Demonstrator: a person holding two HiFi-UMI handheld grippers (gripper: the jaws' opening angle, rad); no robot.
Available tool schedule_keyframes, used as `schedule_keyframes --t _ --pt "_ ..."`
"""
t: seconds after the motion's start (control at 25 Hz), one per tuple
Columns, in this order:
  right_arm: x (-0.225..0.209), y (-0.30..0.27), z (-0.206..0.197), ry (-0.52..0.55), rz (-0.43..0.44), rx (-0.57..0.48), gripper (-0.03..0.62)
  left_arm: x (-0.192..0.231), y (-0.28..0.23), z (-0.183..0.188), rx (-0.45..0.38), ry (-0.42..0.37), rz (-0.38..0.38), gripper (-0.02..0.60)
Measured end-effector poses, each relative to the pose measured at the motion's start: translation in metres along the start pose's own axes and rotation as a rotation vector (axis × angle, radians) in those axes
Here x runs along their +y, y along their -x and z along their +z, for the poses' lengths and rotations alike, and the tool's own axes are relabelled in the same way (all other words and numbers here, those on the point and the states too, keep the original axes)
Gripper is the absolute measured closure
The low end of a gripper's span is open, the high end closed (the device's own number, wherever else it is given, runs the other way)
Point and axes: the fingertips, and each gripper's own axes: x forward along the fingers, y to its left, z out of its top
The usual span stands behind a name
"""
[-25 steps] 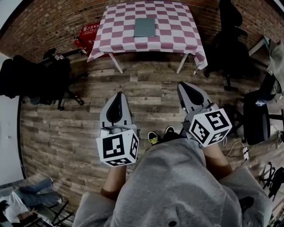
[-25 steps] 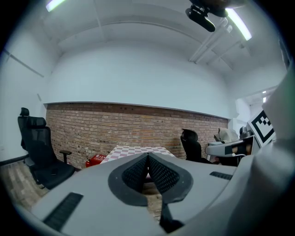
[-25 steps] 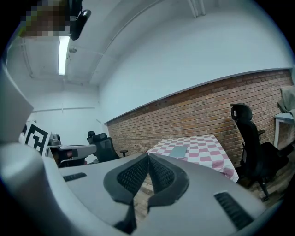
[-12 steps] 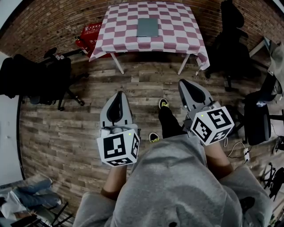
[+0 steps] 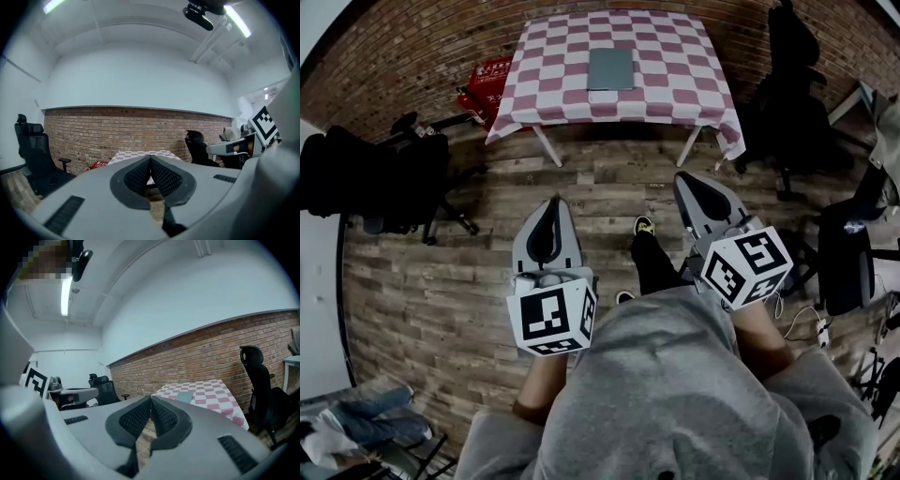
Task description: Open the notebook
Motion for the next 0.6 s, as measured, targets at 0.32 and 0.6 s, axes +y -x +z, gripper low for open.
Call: schedule_keyframes --t 0.32,0.6 --pt "-0.039 -0.034 0.003 -0.011 -0.01 0.009 0.568 0.001 -0.052 0.002 0.007 -0.01 -0.01 0.572" --pt "-0.084 -0.075 0.0 -0.045 -0.03 0.045 0.568 0.001 -0.113 0.0 0.048 -0.005 -0.024 0.572"
